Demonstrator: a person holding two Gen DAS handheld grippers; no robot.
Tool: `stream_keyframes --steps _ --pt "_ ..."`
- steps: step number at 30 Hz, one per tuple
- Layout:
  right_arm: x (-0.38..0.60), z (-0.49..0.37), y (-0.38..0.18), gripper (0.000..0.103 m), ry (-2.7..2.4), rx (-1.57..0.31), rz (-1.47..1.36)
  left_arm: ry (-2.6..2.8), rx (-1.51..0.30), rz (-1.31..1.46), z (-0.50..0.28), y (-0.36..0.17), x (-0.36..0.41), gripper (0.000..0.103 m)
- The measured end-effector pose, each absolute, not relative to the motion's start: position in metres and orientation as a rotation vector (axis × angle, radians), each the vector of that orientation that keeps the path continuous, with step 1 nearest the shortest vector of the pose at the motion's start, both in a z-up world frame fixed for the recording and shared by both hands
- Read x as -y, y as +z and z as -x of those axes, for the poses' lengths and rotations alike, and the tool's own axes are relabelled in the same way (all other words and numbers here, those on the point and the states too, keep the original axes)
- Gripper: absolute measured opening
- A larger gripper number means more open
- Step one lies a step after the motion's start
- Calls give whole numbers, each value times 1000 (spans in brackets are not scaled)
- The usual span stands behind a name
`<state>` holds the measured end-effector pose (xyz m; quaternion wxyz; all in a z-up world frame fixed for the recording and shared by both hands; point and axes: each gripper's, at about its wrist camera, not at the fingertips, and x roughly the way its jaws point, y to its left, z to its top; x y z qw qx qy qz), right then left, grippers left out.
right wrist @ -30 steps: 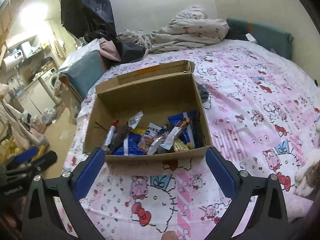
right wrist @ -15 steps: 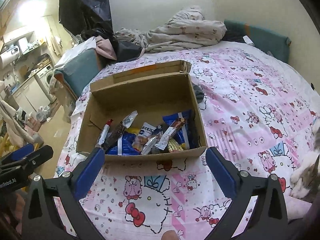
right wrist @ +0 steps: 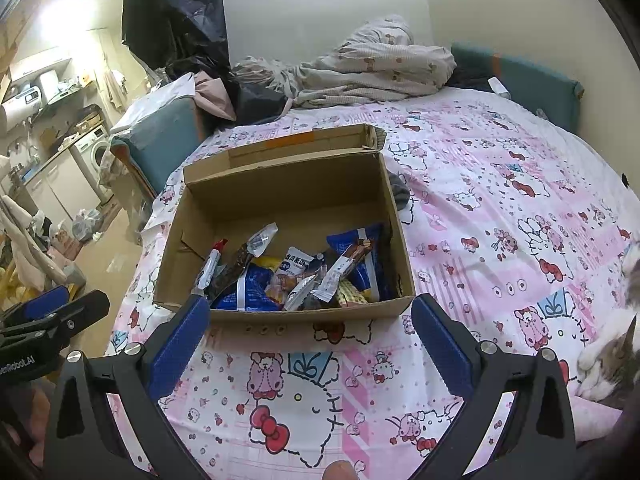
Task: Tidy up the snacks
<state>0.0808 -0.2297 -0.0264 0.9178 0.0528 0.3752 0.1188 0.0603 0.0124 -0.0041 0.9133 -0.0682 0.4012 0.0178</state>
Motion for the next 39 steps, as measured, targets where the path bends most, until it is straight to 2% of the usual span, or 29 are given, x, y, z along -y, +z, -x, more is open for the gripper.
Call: stream_keyframes --steps 39 --pt "230 -85 -30 103 223 -777 -90 46 -842 169 -59 -3 -17 98"
